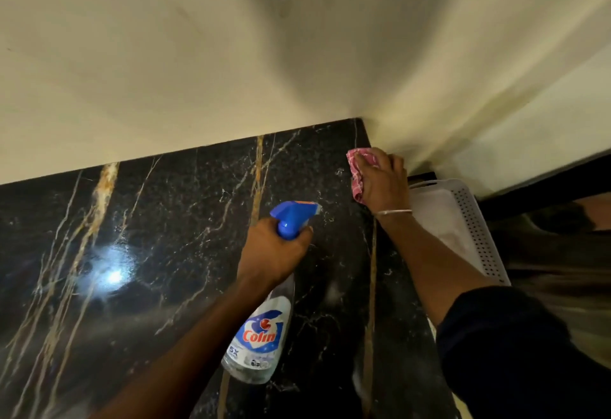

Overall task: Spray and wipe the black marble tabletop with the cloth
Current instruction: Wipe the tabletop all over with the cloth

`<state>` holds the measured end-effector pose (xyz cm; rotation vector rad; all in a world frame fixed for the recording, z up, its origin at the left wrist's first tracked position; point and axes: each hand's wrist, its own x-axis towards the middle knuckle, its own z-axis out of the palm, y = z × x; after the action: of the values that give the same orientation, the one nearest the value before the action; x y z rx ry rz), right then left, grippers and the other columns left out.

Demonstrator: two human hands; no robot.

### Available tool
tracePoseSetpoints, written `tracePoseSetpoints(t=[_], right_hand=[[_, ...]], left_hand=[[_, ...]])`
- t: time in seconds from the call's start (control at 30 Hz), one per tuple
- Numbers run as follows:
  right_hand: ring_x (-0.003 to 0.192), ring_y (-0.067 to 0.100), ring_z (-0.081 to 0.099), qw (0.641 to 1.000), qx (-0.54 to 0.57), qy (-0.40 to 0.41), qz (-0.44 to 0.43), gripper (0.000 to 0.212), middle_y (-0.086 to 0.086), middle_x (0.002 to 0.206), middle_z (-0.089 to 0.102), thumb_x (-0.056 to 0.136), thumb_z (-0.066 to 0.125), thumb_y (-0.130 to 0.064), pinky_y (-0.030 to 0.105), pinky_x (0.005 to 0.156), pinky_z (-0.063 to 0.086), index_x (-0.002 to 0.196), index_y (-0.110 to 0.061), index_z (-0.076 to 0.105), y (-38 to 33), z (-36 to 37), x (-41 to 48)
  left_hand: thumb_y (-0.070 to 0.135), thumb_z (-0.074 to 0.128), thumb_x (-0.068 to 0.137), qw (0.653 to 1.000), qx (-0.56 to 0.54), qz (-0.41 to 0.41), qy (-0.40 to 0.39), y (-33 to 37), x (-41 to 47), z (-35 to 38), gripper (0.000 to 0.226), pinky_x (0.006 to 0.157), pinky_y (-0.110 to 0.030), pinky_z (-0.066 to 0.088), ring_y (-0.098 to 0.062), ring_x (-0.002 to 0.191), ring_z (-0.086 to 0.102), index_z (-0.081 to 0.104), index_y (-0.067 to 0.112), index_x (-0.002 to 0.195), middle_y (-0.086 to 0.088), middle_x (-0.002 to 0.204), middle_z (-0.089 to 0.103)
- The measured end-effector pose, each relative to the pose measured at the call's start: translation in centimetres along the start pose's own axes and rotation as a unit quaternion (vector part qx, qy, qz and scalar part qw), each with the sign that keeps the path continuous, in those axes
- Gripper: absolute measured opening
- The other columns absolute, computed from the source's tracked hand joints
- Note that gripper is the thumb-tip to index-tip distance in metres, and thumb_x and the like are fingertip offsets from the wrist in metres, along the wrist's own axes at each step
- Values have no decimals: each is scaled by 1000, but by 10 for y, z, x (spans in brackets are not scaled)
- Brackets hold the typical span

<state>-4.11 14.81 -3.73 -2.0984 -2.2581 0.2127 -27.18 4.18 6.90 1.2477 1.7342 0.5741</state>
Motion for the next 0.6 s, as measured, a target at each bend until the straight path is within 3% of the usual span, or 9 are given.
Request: tracePoseSetpoints(t=[0.2,0.3,0.37,0.6], right_hand=[[106,37,49,998,26,50,-8,62,9,134,53,72,76,-25,41,85,47,131,-28,57,11,7,-70],[104,36,48,997,36,75,-8,50,10,129,55,79,56,-30,41,82,47,129,-26,59,11,5,-103],[104,36,48,996,40,74,-4,53,11,130,55,80,42,-35,41,81,48,130,-26,60,11,2,-123],[106,41,49,996,63,60,30,55,13,133,55,82,35,-33,46,85,47,129,-24,62,15,4,-191]], left_hand=[[32,70,84,999,27,-7,-39,-2,-26,28,29,46,-6,40,7,55,60,63,9,101,8,65,62],[37,71,81,997,31,-15,-63,-7,-41,42,37,53,-13,45,-2,62,65,64,12,106,5,73,66],[38,71,80,997,32,-12,-74,-12,-53,51,37,54,-16,46,-4,62,65,64,13,107,5,73,67],[34,70,82,995,36,-4,-94,-19,-86,69,30,60,-22,52,-8,67,67,64,15,105,4,77,68]])
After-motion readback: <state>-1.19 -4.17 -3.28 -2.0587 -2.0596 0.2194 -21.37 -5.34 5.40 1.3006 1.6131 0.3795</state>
